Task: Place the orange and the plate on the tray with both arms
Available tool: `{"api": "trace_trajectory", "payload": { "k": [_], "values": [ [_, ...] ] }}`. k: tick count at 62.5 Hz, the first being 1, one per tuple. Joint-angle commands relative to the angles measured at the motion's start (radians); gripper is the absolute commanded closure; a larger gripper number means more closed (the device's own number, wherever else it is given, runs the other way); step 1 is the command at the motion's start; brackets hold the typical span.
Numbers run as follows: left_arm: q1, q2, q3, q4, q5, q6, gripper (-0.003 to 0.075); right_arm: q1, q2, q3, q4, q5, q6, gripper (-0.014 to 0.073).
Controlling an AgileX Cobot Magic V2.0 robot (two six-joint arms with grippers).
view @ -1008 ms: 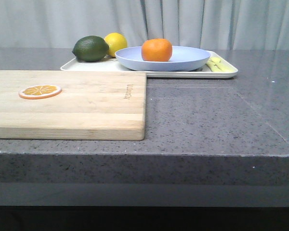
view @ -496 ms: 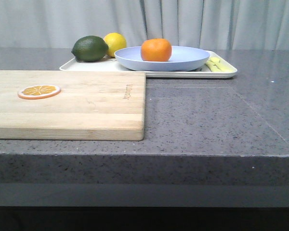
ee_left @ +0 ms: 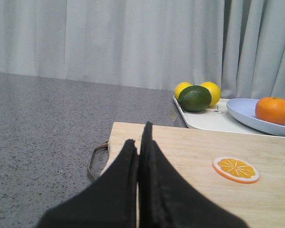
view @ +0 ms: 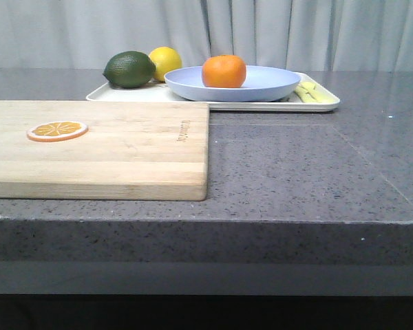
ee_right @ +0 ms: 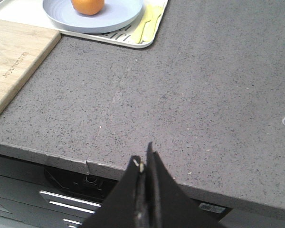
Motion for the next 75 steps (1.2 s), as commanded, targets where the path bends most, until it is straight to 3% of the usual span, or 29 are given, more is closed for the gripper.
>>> {"api": "trace_trajectory", "payload": {
  "k": [1, 51, 60, 75],
  "values": [
    [0.003, -0.019, 0.028, -0.008, -0.077, -0.01, 0.074, -0.002, 0.012, -0.021, -0.002, -0.077, -0.013, 0.0662],
    [0.003, -0.019, 0.028, -0.008, -0.077, -0.01, 0.074, -0.003, 0.012, -0.017, -0.002, -0.087, -0.013, 0.0662],
    [0.003, -0.019, 0.028, -0.008, -0.077, -0.01, 0.074, -0.007, -0.023, 0.096, -0.001, -0.272, -0.013, 0.0662],
    [0.003, -0.019, 0.028, -0.008, -0.077, -0.01, 0.074, -0.005, -0.14, 0.43, -0.001, -0.725, -0.013, 0.0662]
  ]
}}
